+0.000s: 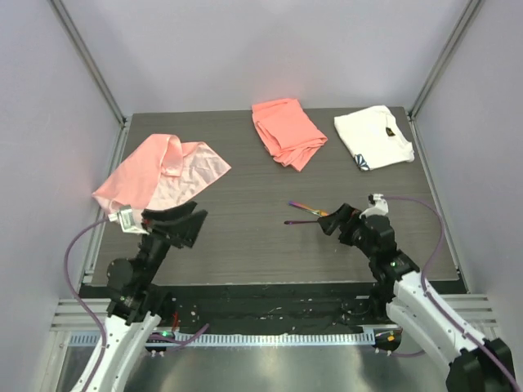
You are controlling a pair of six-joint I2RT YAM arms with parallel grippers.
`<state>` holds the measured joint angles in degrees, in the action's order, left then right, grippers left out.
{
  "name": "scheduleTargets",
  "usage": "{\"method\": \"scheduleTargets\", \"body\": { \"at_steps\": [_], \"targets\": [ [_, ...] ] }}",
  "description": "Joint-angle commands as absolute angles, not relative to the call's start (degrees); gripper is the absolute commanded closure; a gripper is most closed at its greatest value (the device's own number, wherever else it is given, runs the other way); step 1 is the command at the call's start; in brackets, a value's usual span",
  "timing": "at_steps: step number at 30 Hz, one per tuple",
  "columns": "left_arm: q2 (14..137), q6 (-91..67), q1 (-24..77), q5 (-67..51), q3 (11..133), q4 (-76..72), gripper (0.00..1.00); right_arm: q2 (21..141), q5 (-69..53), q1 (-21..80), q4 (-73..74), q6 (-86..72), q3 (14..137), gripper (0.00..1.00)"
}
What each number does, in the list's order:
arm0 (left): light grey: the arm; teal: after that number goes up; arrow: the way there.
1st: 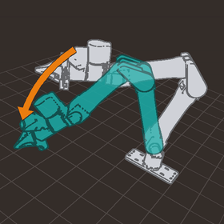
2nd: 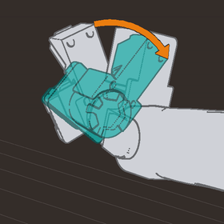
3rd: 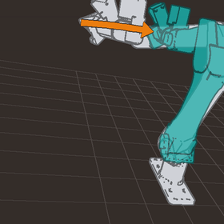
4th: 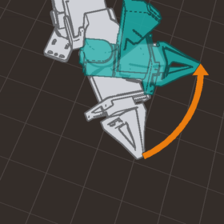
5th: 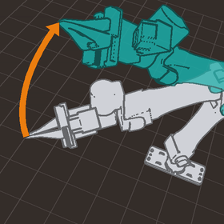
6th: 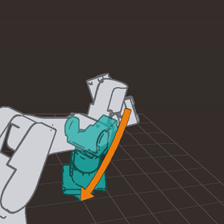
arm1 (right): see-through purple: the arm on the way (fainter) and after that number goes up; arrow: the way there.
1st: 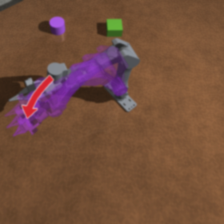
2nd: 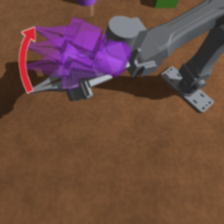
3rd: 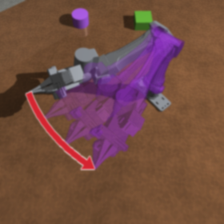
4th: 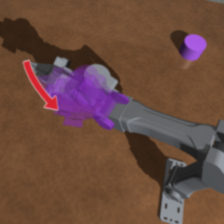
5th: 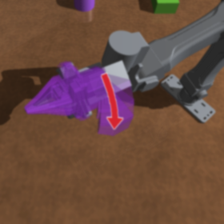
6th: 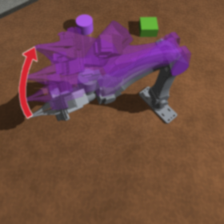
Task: Fold the napkin into a case and place the utensils inside
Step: Flatten out the crumpled napkin at the center of the board.
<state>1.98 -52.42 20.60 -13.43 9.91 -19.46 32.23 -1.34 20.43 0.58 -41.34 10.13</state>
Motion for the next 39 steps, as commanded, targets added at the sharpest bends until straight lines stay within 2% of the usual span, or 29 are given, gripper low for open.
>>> {"method": "scheduleTargets", "body": {
  "at_steps": [1,2,3,6,7,10,12,14,21,24,26,30,31,35,39],
  "targets": [
    [8.51,-61.21,20.48,15.66,27.47,20.32,0.0,44.79,6.32,20.39,3.16,-35.34,23.36,0.0],
    [10.18,-61.96,20.39,18.08,34.3,32.83,0.0,47.96,6.24,20.39,3.16,-33.42,27.99,0.0],
    [12.37,-61.27,20.39,18.98,37.41,35.83,0.0,55.56,5.37,20.39,2.99,-32.18,30.82,0.0],
    [18.53,-47.92,20.48,12.14,43.76,34.19,0.0,67.55,0.79,21.53,2.72,-28.4,43.21,0.0],
    [20.81,-48.25,20.48,12.83,46.12,35.23,0.0,75.07,0.7,23.27,3.07,-27.61,46.64,0.0],
    [23.02,-49.67,20.39,13.81,48.42,35.69,0.0,87.13,3.51,27.58,1.68,-26.28,58.42,0.0],
    [24.51,-47.73,20.48,12.31,49.83,35.77,0.0,93.04,-0.15,28.91,-1.73,-26.98,66.07,0.0],
    [27.31,-47.72,20.39,13.96,52.81,40.23,0.0,101.37,-2.19,31.63,-3.33,-30.57,73.86,0.0],
    [32.51,-45.71,20.39,22.06,59.5,51.41,0.04,122.56,4.39,42.09,-5.46,-34.28,94.1,0.03],
    [33.22,-44.56,20.39,23.99,59.85,52.99,0.07,130.57,5.7,44.98,-5.97,-31.56,102.82,0.13],
    [33.66,-44.47,20.39,24.26,59.94,53.26,0.09,133.75,5.28,45.79,-7.9,-29.54,106.34,0.28],
    [35.07,-44.21,20.39,22.07,59.94,52.74,0.1,140.96,5.01,46.67,-7.67,-29.53,113.97,0.4],
    [36.11,-44.3,20.39,21.54,59.85,52.56,0.1,143.93,5.01,46.67,-6.78,-29.44,117.74,0.46],
    [40.24,-46.22,20.39,18.73,60.29,52.38,0.07,148.79,5.71,46.67,-2.3,-29.18,124.0,0.48],
    [48.06,-47.11,20.39,14.94,62.83,54.13,0.07,149.86,3.97,45.44,3.25,-30.58,124.9,0.51]
  ]
}}
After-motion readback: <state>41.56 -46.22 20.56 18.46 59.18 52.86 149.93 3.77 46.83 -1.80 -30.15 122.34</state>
